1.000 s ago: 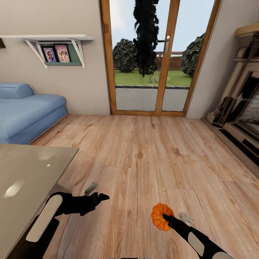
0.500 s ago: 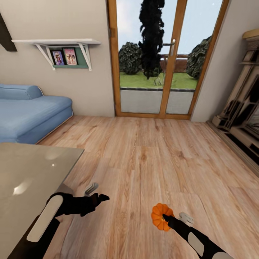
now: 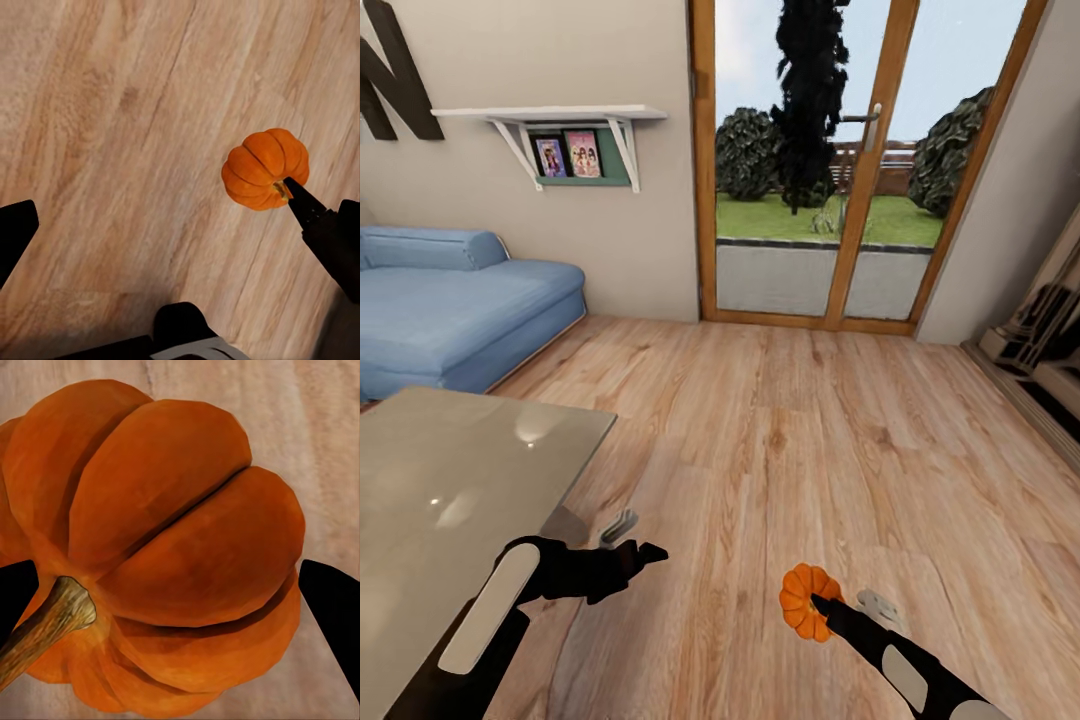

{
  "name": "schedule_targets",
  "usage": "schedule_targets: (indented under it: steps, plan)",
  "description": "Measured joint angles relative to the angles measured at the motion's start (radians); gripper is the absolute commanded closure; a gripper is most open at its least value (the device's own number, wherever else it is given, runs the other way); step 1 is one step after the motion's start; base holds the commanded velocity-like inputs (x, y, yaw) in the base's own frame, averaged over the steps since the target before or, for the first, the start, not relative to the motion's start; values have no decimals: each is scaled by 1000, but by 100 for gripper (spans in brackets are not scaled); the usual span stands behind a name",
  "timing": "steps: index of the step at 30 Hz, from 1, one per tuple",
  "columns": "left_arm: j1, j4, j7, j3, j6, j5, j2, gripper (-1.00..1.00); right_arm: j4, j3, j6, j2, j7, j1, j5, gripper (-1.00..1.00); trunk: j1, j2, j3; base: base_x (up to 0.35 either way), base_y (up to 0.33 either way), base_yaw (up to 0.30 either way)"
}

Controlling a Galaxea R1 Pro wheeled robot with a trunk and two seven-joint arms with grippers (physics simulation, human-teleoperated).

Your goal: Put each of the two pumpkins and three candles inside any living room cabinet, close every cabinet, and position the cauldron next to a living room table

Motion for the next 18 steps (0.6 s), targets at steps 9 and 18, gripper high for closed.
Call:
schedule_targets:
  steps: [9,18]
  plan:
    - [0,2,-1,0,0,-1,0,-100,-2,-1,-11,-1,1,0,0,100,-8,14,-6,0,0,-34]
    - [0,2,-2,0,1,-1,0,-100,-2,0,-11,-1,2,1,0,100,-8,14,-16,0,0,-211]
